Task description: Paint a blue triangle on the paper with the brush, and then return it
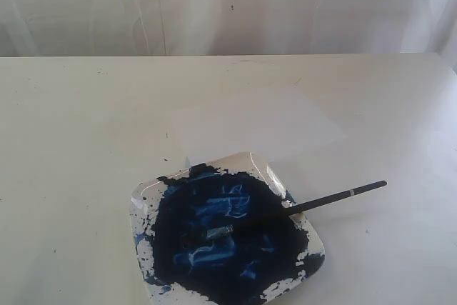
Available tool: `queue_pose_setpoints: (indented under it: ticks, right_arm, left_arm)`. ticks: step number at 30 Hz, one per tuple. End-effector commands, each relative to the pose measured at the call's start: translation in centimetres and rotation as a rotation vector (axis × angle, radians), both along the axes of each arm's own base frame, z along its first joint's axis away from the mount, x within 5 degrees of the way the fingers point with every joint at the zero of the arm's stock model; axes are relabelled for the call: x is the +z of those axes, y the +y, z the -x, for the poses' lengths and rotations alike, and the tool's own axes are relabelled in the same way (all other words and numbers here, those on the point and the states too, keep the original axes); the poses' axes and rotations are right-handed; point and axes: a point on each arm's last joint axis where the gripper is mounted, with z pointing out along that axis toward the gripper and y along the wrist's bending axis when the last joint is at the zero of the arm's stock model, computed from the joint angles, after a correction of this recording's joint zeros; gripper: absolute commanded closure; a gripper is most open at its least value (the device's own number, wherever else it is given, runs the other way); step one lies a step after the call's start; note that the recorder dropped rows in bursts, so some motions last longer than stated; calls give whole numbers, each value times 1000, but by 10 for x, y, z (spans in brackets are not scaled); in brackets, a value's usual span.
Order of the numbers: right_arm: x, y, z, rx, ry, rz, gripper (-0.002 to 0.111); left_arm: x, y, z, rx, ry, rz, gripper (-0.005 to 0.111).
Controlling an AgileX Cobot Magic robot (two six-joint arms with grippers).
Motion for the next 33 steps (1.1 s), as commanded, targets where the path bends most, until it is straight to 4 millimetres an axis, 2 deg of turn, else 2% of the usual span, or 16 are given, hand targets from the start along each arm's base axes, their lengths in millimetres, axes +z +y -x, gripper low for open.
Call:
queue_pose_setpoints:
  ticks: [1,13,26,29,33]
  right_arm:
    - [-1,0,0,4,-4,6,108]
    - [0,0,0,5,-17,3,108]
    - [21,2,-2,19,-246,-65,108]
    - [25,3,-2,9,-267,-206,108]
    - [31,3,-2,-6,-271,-520,108]
  left_arm:
    - [-1,0,0,3,-1,14,107]
    - [-1,0,0,3,-1,14,107]
    - [-1,0,0,3,-1,14,107]
    - [-1,0,0,3,-1,14,107]
    - [-1,0,0,3,-1,14,107]
